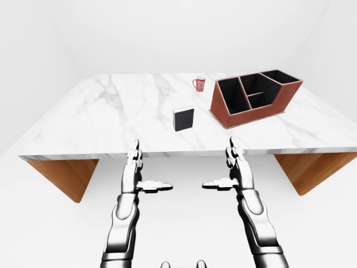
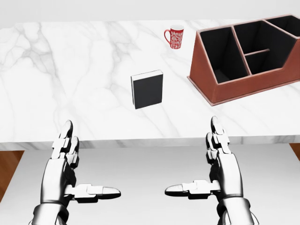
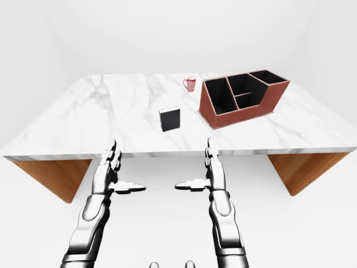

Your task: Pick up the book and place it in the left compartment of the caddy.

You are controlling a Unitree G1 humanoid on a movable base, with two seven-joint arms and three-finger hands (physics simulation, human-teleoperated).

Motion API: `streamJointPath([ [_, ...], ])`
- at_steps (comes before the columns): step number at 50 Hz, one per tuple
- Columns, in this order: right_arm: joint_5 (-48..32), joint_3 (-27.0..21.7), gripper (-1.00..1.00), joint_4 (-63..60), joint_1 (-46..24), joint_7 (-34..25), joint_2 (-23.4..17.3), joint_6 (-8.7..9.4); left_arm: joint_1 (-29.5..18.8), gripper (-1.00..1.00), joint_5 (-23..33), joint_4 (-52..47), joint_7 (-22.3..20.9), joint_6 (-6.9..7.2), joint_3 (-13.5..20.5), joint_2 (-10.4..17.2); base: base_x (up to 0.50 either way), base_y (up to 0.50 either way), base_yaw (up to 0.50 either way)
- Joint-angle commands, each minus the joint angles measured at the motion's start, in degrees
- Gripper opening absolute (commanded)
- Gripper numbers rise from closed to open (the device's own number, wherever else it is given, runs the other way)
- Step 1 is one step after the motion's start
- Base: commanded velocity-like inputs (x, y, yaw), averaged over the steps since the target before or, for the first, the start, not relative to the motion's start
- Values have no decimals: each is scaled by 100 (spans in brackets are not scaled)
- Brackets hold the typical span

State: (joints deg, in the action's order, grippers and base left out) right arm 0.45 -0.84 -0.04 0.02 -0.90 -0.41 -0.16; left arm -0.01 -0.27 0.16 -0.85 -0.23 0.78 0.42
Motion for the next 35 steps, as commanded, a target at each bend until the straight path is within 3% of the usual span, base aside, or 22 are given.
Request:
streamJointPath([
  [1,83,-152,100,-6,-3,-143,-73,-61,-9,100,-8,82,-134,-78,111,66,0,0,0],
  [12,75,-163,100,-64,6,-124,-75,-44,24,100,53,-2,-133,-61,85,60,0,0,0],
  [16,83,-174,100,-263,60,-103,-74,64,55,100,67,-66,-137,-34,73,54,0,0,0],
  [20,-53,-188,100,-259,52,-25,-105,-39,44,100,73,-45,-143,-45,74,54,0,0,0],
  [23,-47,-188,100,-468,88,-29,-76,46,29,100,76,-7,-146,-82,81,58,0,0,0],
  [29,-190,-177,100,-699,153,9,-89,16,52,100,89,-80,-135,-30,71,51,0,0,0],
  [31,-199,-187,100,-799,172,16,-85,61,52,100,90,-80,-136,-30,71,51,0,0,0],
  [32,-155,-215,100,-1188,263,13,-80,243,29,100,83,11,-145,-86,81,56,0,0,0],
  [35,-102,-286,100,-1292,266,28,-75,283,33,100,89,-17,-137,-70,77,53,0,0,0],
])
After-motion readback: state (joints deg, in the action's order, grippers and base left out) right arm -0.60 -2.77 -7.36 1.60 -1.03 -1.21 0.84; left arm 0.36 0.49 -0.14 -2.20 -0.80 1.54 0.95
